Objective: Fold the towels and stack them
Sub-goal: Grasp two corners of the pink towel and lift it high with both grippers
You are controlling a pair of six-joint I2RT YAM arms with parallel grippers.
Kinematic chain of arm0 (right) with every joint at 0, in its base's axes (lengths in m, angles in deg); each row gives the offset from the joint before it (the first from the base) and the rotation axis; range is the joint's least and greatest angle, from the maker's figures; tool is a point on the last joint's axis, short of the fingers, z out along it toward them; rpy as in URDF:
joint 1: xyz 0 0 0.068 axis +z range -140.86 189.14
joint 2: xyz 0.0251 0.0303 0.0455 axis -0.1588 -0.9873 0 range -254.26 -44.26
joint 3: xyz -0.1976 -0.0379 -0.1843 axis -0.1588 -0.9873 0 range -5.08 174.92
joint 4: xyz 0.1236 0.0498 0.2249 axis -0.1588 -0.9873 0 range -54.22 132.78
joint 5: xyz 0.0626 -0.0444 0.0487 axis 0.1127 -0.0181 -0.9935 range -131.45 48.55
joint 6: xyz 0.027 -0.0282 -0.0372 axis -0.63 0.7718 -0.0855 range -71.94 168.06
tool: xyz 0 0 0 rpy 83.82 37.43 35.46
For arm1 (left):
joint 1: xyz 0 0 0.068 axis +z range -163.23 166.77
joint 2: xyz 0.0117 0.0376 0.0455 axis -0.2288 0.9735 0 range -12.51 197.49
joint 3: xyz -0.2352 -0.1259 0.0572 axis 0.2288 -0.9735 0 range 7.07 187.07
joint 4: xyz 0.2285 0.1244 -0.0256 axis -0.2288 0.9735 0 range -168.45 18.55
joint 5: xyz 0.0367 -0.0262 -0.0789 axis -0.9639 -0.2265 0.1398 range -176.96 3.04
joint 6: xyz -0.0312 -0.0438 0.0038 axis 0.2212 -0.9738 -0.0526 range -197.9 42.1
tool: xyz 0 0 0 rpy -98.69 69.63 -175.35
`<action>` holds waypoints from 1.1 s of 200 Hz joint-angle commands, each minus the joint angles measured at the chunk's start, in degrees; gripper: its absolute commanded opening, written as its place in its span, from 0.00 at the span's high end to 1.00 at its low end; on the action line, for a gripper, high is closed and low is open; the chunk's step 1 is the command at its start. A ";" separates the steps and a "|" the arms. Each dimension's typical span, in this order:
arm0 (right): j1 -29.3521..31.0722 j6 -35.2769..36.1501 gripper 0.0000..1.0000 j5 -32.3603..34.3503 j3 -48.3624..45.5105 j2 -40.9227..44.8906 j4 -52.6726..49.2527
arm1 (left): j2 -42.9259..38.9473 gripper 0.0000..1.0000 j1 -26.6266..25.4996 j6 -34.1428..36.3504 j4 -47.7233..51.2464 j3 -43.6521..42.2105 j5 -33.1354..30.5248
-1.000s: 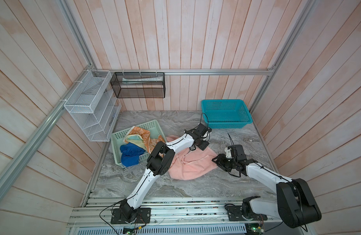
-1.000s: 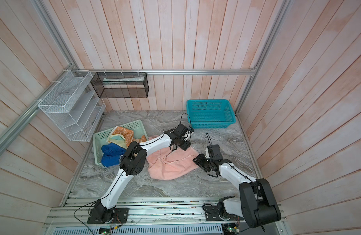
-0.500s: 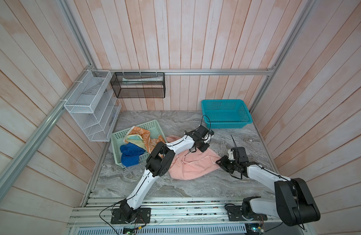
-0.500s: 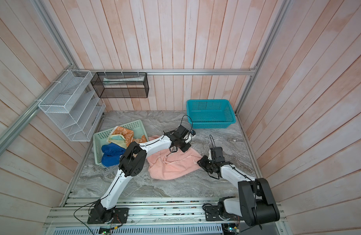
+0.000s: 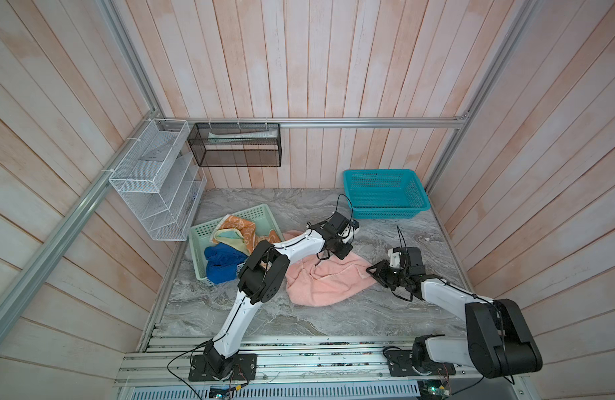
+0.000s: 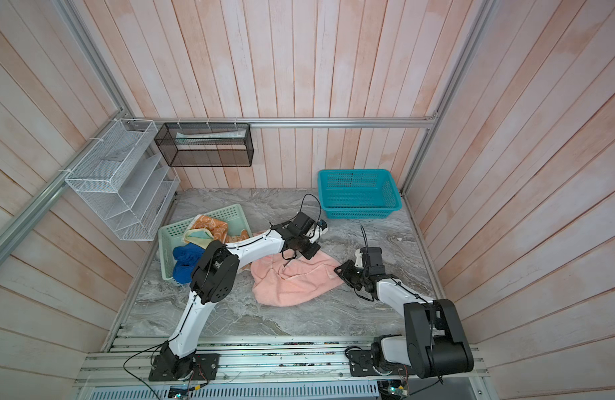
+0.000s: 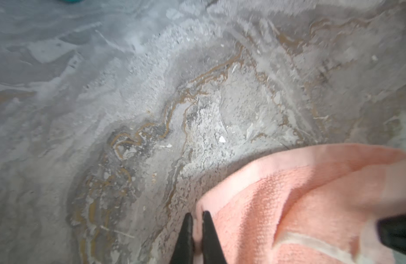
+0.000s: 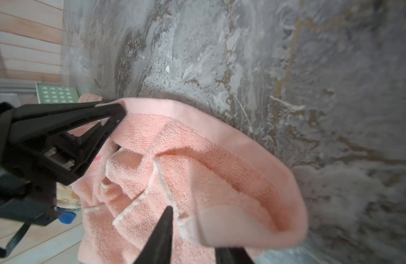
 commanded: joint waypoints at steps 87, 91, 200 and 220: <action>-0.31 19.35 1.00 2.47 27.51 1.49 -25.53 | -24.91 1.00 3.30 1.65 -9.44 -3.62 -6.12; -0.33 20.12 1.00 2.78 29.15 1.91 -26.60 | -25.69 1.00 3.28 2.02 -9.66 -3.20 -6.42; -0.98 41.69 1.00 25.45 91.60 -1.32 -56.51 | -35.28 1.00 -10.80 18.99 -6.37 26.12 -18.76; -0.98 44.05 1.00 28.25 106.49 -4.42 -61.01 | -33.10 1.00 -17.82 24.56 -4.39 34.34 -24.09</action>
